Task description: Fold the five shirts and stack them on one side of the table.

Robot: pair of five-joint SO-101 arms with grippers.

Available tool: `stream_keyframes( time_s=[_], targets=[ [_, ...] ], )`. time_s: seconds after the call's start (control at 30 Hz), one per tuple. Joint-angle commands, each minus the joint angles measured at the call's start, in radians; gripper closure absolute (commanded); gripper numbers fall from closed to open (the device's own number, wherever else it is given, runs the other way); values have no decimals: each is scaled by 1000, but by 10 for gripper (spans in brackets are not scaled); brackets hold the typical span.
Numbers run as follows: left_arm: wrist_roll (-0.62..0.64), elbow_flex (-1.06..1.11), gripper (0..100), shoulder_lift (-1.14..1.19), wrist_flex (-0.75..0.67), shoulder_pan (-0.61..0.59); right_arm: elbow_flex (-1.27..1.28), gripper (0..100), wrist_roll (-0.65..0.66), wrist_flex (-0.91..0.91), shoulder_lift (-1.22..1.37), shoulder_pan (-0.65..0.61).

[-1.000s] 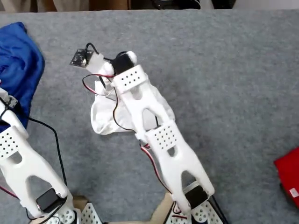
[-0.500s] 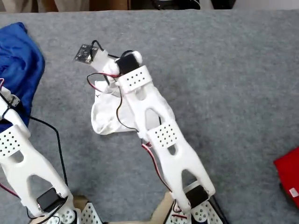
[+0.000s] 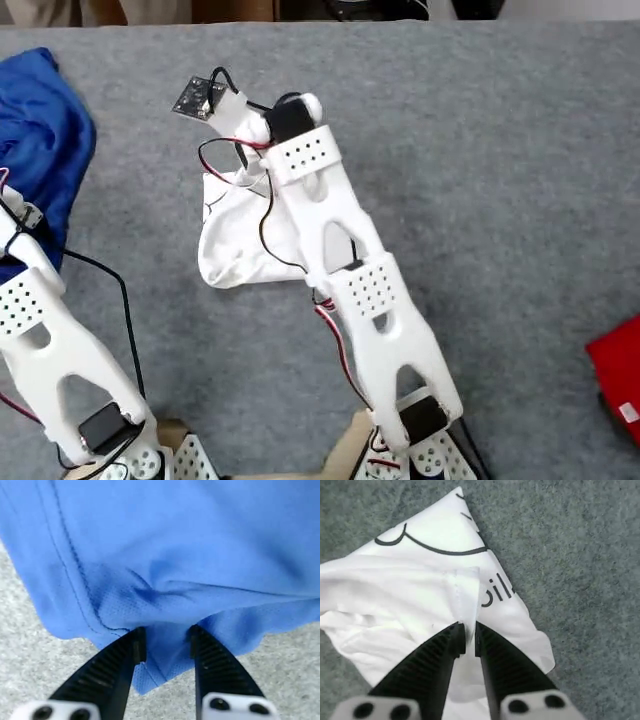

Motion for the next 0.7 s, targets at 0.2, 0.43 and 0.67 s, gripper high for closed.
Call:
stream_keyframes(
  time_s=[0.2,0.43,0.67],
  targets=[
    [-8,-3,833,2,5,48,449,945,11,14,-392,18],
    [-8,-2,833,2,5,48,687,945,11,12,-509,18],
    [-8,2,833,2,5,48,863,943,12,-9,-608,19]
  ],
)
